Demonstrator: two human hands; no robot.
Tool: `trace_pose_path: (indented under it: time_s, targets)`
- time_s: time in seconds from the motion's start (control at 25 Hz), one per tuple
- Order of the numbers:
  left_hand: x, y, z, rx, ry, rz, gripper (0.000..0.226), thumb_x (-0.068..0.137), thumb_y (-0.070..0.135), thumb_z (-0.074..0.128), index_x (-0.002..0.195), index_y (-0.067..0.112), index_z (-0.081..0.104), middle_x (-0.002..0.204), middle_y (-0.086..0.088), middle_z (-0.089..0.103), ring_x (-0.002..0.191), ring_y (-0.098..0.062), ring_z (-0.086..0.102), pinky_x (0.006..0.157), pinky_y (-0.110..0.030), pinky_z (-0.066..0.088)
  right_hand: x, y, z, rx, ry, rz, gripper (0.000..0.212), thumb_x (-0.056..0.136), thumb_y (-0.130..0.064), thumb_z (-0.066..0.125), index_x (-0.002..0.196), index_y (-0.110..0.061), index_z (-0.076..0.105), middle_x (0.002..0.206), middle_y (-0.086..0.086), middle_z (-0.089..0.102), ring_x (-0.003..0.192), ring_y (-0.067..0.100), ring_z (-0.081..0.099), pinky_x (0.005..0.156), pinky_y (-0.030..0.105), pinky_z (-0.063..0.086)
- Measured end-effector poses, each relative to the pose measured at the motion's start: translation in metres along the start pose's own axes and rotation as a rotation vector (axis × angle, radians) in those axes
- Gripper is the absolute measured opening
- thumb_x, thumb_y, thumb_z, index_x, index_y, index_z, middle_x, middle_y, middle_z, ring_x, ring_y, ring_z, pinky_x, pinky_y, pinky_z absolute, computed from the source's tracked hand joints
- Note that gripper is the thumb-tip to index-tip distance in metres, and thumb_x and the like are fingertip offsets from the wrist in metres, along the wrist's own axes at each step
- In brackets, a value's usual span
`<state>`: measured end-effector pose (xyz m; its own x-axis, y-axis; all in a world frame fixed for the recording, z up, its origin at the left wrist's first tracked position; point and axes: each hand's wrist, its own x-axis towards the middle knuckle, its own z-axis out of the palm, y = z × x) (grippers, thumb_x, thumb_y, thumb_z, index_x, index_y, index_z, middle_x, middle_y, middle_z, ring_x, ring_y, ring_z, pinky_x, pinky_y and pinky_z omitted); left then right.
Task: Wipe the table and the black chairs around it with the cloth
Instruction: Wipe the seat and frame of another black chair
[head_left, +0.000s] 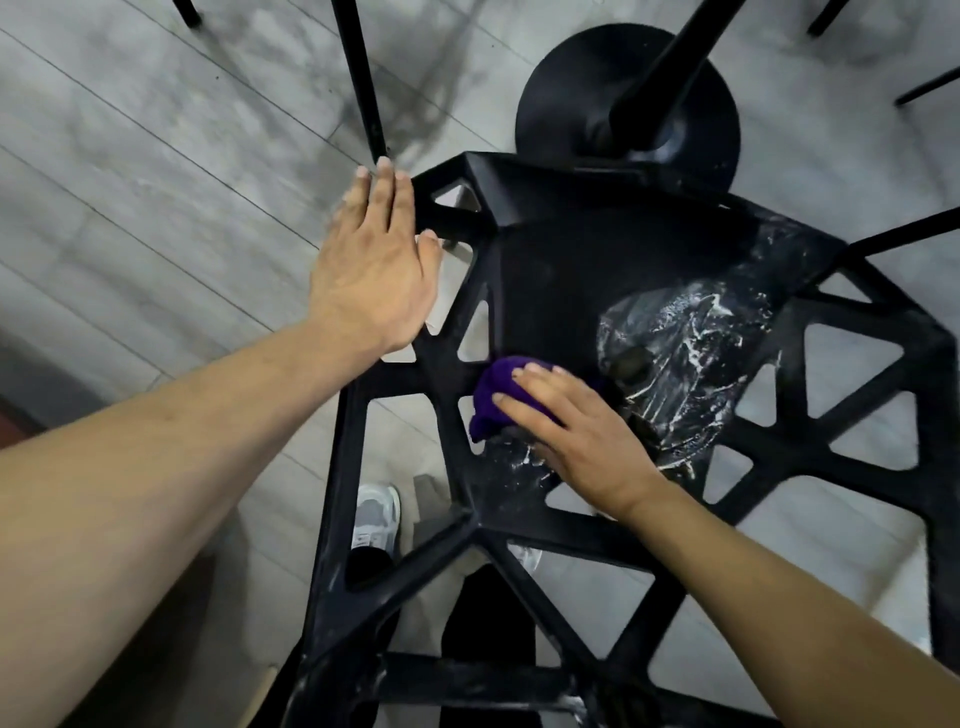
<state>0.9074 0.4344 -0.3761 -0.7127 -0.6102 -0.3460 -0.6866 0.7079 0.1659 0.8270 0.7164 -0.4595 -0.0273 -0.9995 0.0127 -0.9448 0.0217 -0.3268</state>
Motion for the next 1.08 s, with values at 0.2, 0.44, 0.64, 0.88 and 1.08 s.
trace_pose_path:
  time_s: [0.2, 0.44, 0.64, 0.88, 1.08]
  targets:
    - [-0.003, 0.004, -0.002, 0.019, 0.001, -0.010, 0.066, 0.106, 0.039, 0.014, 0.161, 0.003, 0.007, 0.170, -0.014, 0.000, 0.158, -0.028, -0.002, 0.129, -0.042, 0.005, 0.062, 0.060, -0.021, -0.017, 0.330, 0.421, 0.060, 0.089, -0.003, 0.059, 0.147, -0.014, 0.049, 0.150, 0.017, 0.044, 0.143, 0.034, 0.038, 0.122, 0.047, 0.025]
    - [-0.004, 0.002, -0.003, 0.057, 0.010, 0.013, 0.065, 0.108, 0.036, 0.019, 0.160, 0.001, 0.007, 0.170, -0.016, 0.000, 0.158, -0.029, -0.001, 0.128, -0.041, 0.006, 0.062, 0.026, -0.011, 0.144, 0.359, 0.417, 0.048, 0.095, -0.012, 0.057, 0.143, -0.010, 0.054, 0.150, 0.017, 0.046, 0.142, 0.034, 0.038, 0.119, 0.051, 0.028]
    - [0.001, -0.002, 0.002, 0.074, 0.025, 0.025, 0.066, 0.106, 0.037, 0.017, 0.159, -0.001, 0.009, 0.169, -0.020, 0.004, 0.157, -0.033, 0.003, 0.128, -0.043, 0.006, -0.020, -0.048, 0.010, 0.199, 0.014, 0.038, 0.047, 0.099, -0.020, 0.053, 0.146, -0.015, 0.051, 0.153, 0.012, 0.044, 0.145, 0.029, 0.036, 0.123, 0.043, 0.024]
    - [-0.011, 0.006, 0.001, 0.160, 0.117, 0.232, 0.060, 0.106, 0.034, 0.029, 0.157, 0.003, 0.027, 0.167, -0.020, 0.019, 0.155, -0.038, 0.012, 0.126, -0.051, 0.012, -0.035, -0.009, 0.003, 0.000, 0.025, 0.069, 0.053, 0.094, -0.006, 0.058, 0.145, -0.015, 0.051, 0.151, 0.014, 0.047, 0.143, 0.032, 0.039, 0.121, 0.047, 0.028]
    - [-0.012, 0.004, 0.004, 0.173, 0.119, 0.276, 0.056, 0.106, 0.033, 0.036, 0.157, 0.009, 0.032, 0.167, -0.017, 0.022, 0.155, -0.036, 0.013, 0.126, -0.048, 0.010, -0.014, 0.071, -0.031, -0.109, 0.365, 0.629, 0.056, 0.085, 0.001, 0.060, 0.139, -0.013, 0.057, 0.144, 0.017, 0.051, 0.136, 0.032, 0.043, 0.116, 0.049, 0.035]
